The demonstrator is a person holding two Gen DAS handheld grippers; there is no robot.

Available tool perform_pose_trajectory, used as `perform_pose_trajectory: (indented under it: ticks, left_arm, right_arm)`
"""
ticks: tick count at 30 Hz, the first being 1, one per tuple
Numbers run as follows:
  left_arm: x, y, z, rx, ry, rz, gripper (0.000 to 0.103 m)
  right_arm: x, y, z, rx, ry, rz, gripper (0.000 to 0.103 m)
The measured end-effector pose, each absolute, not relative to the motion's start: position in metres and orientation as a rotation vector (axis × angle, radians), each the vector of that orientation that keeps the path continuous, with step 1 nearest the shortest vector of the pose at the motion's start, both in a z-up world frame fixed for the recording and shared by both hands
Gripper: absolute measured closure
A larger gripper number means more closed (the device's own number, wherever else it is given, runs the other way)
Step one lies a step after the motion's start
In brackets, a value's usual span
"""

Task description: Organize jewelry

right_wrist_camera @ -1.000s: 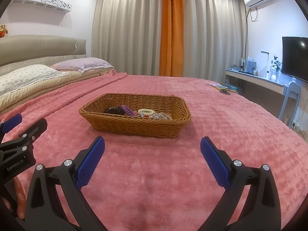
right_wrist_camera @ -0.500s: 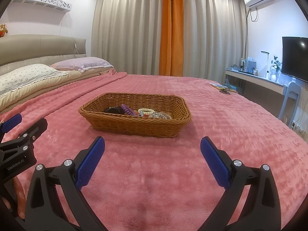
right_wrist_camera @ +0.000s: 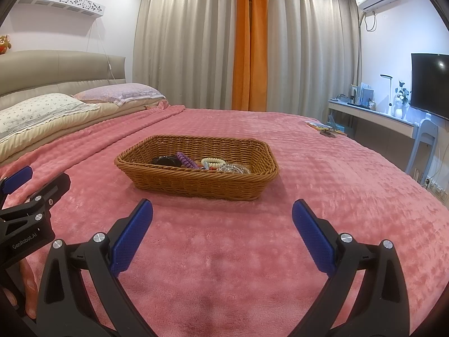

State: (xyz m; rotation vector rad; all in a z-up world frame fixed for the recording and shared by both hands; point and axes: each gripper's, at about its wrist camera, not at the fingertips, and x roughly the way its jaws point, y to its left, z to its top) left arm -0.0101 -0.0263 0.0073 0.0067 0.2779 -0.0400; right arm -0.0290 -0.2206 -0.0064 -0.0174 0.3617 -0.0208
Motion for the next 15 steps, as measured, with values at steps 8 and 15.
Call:
perform_pose_trajectory:
  ticks: [8,15]
  left_arm:
    - [-0.0117,-0.0278,0.0079,0.025,0.272,-0.038,0.007]
    - [-0.008,-0.0226,0.0103,0.007,0.278,-0.049,0.007]
  right_arm:
    - [-0.0295,-0.2206,-0.0071,-0.018,0.362,-0.021,0.008]
    - [-0.0297,-0.2209,-0.0071,-0.017,0.362,-0.021,0.008]
